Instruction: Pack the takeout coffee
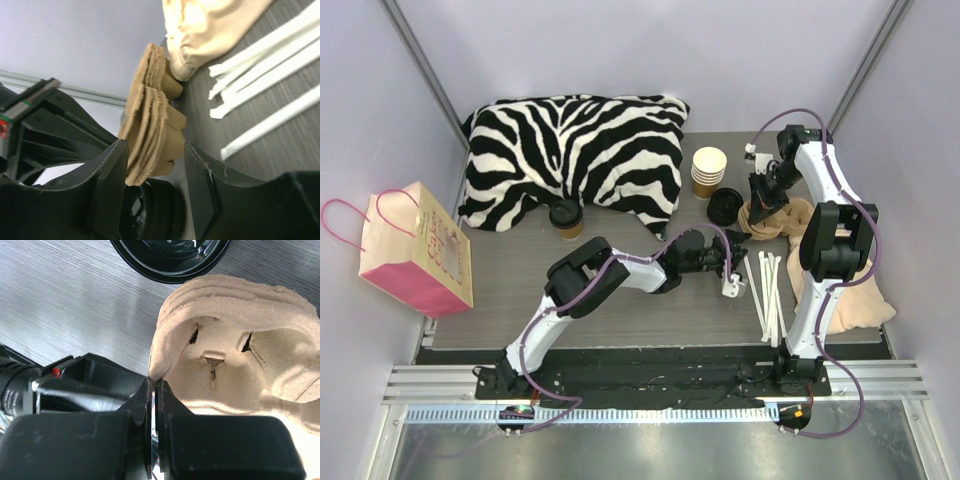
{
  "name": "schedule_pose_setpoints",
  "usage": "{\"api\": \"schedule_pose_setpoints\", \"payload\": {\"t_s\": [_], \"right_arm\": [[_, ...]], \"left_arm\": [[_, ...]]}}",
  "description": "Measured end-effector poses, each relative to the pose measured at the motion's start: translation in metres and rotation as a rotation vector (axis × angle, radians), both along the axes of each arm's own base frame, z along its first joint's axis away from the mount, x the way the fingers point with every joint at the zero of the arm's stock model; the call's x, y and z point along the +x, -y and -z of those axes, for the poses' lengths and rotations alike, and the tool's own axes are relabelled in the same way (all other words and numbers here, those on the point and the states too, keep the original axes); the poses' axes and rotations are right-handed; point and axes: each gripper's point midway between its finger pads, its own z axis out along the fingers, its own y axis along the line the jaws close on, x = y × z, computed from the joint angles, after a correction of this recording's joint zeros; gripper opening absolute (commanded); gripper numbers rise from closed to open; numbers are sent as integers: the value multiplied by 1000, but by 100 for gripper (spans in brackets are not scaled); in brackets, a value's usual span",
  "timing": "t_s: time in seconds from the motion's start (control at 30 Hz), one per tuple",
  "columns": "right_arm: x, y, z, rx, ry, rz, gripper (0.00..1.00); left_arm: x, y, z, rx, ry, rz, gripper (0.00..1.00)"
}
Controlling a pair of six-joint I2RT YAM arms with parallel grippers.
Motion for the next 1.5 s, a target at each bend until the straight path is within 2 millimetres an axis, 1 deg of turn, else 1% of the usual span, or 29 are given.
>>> {"api": "schedule_pose_setpoints", "payload": {"t_s": [0.13,0.27,0.37,0.57,0.7,0.87,0.97,1.1,1.13,1.5], "right_arm": [[0,0,0,0,0,0,1],[0,0,0,-1,-1,0,1],[0,0,0,-1,-1,0,1],[0,0,-1,-1,1,0,1],[1,1,-1,-3,4,-3,1],[1,1,-1,-5,5,-4,1],[1,1,-1,-8,5,-4,1],[2,2,-2,-10,10,-4,1],[2,2,-2,-10,10,-4,1],[2,2,-2,-10,10,-4,1]], "left_arm": [[4,6,-12,-25,18,-2,53],[8,11,-14,-34,25,-4,53],[11,14,-8,-27,22,-7,52],[14,16,12,4,6,-12,52],[19,15,26,29,-8,-26,52],[21,14,27,29,-15,-29,52],[17,11,31,34,-22,-19,52],[8,4,46,65,-55,-7,52],[7,3,48,66,-64,-7,52],[8,6,35,31,-71,-10,53]]}}
